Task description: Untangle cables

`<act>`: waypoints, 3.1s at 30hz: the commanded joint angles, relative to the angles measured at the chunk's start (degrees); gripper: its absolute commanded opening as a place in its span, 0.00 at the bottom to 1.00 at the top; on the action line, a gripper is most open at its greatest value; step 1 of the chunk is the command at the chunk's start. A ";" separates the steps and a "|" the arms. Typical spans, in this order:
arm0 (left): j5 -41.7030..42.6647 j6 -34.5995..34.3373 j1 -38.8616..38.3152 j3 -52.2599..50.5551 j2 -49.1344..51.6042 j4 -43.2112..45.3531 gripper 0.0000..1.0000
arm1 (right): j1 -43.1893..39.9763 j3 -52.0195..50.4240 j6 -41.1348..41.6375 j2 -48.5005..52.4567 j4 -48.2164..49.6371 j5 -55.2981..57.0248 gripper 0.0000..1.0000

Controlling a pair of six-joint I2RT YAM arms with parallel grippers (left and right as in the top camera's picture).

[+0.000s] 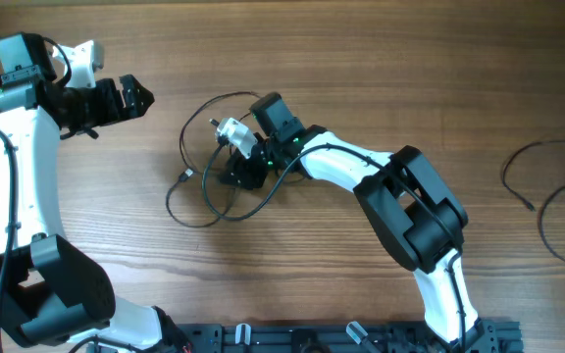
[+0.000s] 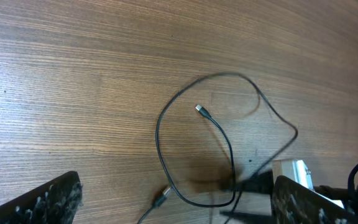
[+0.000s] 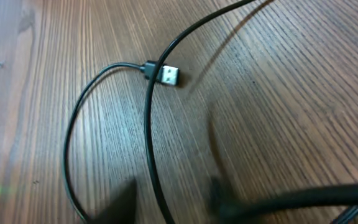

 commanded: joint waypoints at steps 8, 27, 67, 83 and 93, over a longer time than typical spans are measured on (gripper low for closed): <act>0.94 0.72 0.11 0.09 -0.20 -0.04 1.00 | -0.04 1.38 8.46 0.94 1.18 0.02 0.04; 5.73 0.70 0.09 0.11 -0.20 -0.04 1.00 | -21.09 11.06 10.75 -28.13 -33.73 27.93 0.04; 14.49 0.22 -21.20 0.11 -0.96 -6.45 1.00 | -79.10 45.77 11.74 4.79 -25.73 39.39 0.04; 15.91 0.74 -21.18 0.11 -0.96 -6.45 1.00 | -74.75 45.83 10.64 5.22 -27.30 36.61 1.00; 14.71 5.46 -21.11 0.11 -0.96 -5.55 1.00 | -70.49 45.90 24.24 -13.27 -38.80 53.53 1.00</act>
